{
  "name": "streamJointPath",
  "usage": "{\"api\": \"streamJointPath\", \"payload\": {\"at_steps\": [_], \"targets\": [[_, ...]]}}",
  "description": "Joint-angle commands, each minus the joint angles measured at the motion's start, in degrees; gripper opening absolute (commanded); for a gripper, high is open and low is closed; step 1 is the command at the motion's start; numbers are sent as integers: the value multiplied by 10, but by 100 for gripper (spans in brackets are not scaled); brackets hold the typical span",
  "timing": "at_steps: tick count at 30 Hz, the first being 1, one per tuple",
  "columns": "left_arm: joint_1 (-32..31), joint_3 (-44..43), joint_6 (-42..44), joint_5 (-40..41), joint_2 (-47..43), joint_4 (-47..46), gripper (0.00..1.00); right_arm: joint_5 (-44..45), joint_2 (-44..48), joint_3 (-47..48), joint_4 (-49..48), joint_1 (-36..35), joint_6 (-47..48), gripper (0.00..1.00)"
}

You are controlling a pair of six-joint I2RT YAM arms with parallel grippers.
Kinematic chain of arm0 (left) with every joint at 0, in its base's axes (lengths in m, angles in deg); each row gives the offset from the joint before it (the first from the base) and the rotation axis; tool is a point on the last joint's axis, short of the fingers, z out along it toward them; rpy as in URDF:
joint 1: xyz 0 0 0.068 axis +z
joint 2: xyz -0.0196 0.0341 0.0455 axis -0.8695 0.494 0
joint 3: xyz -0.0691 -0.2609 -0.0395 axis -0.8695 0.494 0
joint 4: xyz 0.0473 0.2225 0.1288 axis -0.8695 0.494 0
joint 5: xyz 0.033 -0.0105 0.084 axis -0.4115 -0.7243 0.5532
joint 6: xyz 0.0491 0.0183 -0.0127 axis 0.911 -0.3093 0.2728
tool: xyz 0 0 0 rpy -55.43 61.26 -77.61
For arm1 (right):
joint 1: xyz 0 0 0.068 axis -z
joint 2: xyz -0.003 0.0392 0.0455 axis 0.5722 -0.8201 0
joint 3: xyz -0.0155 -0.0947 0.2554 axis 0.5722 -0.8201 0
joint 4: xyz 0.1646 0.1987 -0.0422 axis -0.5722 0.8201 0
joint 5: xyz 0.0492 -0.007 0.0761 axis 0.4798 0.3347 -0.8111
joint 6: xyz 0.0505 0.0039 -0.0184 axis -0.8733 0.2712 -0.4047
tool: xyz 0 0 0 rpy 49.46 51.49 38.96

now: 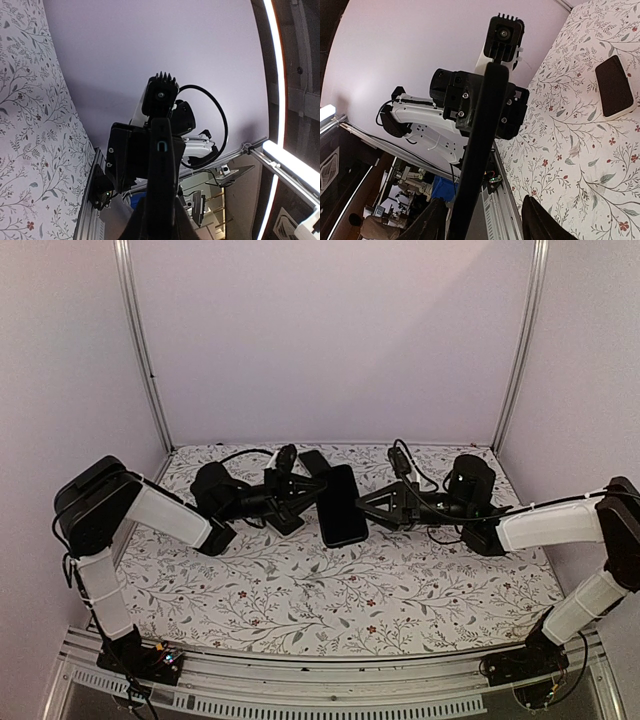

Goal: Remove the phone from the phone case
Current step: Remove the bottom right corner of the phone case from the phone.

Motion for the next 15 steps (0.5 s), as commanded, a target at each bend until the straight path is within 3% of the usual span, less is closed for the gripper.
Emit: {"api": "streamJointPath", "payload": {"at_steps": [1,9,15], "targets": [[7,-8,69,-8,-54,60,0,71,46,35,141,5,73,52],[8,-41,185,8,-103,251,0,114,61,94,278,-8,156,42],[19,-47,208,15,-119,296,0,102,65,105,307,-15,185,39]]}}
